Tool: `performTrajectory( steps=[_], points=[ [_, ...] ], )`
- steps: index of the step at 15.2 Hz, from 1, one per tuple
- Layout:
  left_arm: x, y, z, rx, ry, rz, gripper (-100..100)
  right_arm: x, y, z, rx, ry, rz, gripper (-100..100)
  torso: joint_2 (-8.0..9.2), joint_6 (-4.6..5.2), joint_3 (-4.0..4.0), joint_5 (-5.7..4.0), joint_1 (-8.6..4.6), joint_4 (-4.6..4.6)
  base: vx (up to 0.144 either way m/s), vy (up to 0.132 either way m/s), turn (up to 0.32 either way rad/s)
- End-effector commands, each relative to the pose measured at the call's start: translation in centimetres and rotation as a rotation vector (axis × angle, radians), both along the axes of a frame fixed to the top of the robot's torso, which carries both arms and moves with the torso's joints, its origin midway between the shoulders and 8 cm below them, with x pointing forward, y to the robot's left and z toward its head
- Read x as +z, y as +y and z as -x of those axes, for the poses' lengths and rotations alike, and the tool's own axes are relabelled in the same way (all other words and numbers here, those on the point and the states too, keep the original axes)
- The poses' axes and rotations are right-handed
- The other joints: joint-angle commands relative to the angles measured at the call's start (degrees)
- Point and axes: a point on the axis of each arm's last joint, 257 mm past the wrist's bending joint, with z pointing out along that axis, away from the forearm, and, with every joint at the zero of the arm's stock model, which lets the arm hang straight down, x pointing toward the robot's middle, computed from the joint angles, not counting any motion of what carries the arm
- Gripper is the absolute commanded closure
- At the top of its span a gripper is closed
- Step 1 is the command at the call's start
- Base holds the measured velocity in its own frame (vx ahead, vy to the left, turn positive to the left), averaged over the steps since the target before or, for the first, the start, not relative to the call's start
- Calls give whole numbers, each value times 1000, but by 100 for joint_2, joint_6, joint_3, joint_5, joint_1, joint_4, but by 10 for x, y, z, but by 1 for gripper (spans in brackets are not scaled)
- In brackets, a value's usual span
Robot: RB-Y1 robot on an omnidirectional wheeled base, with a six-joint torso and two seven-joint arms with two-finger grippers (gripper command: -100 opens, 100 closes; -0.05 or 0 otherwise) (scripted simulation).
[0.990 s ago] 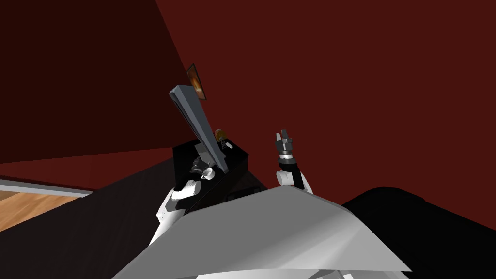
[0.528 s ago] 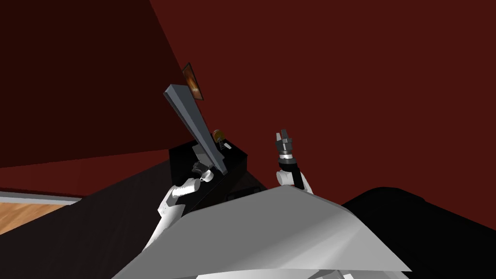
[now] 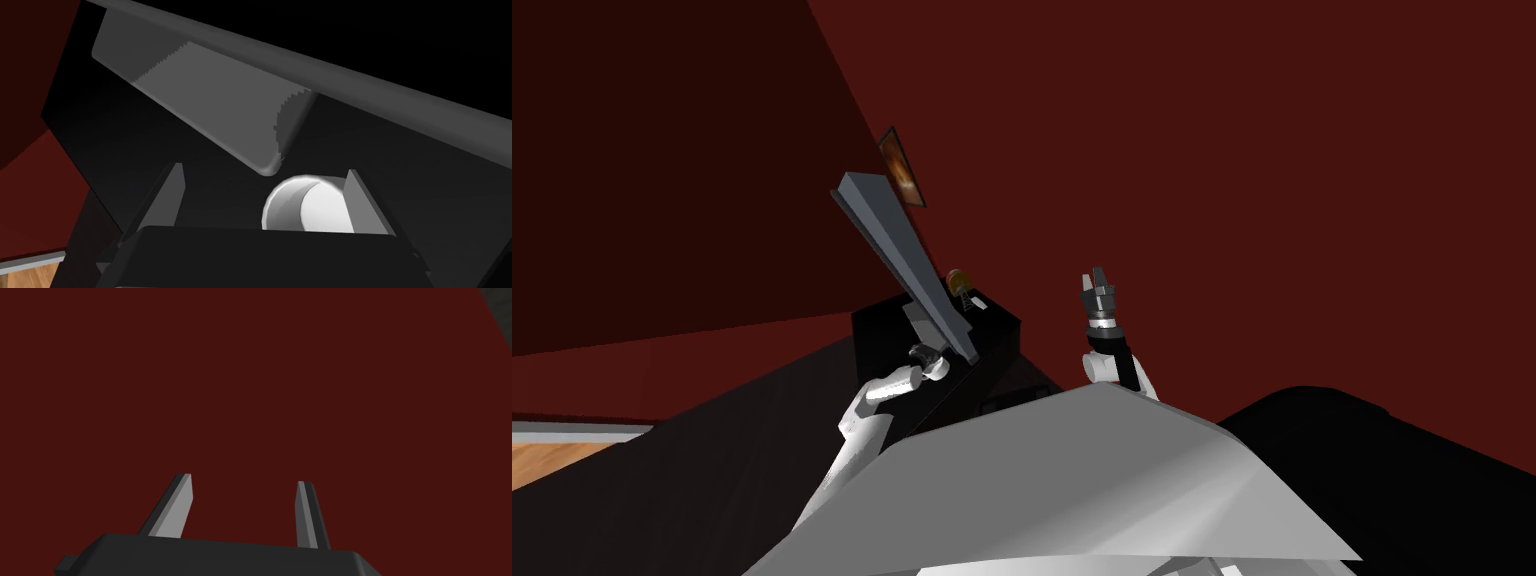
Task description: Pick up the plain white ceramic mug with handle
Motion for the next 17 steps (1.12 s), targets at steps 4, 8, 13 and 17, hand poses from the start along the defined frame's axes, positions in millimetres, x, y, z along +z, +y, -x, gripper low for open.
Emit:
performTrajectory(
  steps=[4, 8, 13, 17],
  points=[
    [-30, 10, 15, 76, 113, 77, -100, 0, 0, 0, 0, 0, 0, 0, 2, -1, 1, 1, 0, 0, 17, -2, -48],
    [-51, 17, 28, 155, 200, 150, -100, 0, 0, 0, 0, 0, 0, 0, 3, -1, 1, 0, 0, 0, 15, -1, -45],
    [-72, 20, 47, 233, 307, 220, -100, 0, 0, 0, 0, 0, 0, 0, 0, -1, 0, 0, 0, 0, 21, -1, -52],
    [-86, 21, 63, 304, 388, 280, -100, 0, 0, 0, 0, 0, 0, 0, 1, -1, 1, 0, 0, 0, 16, 0, -43]
  ],
)
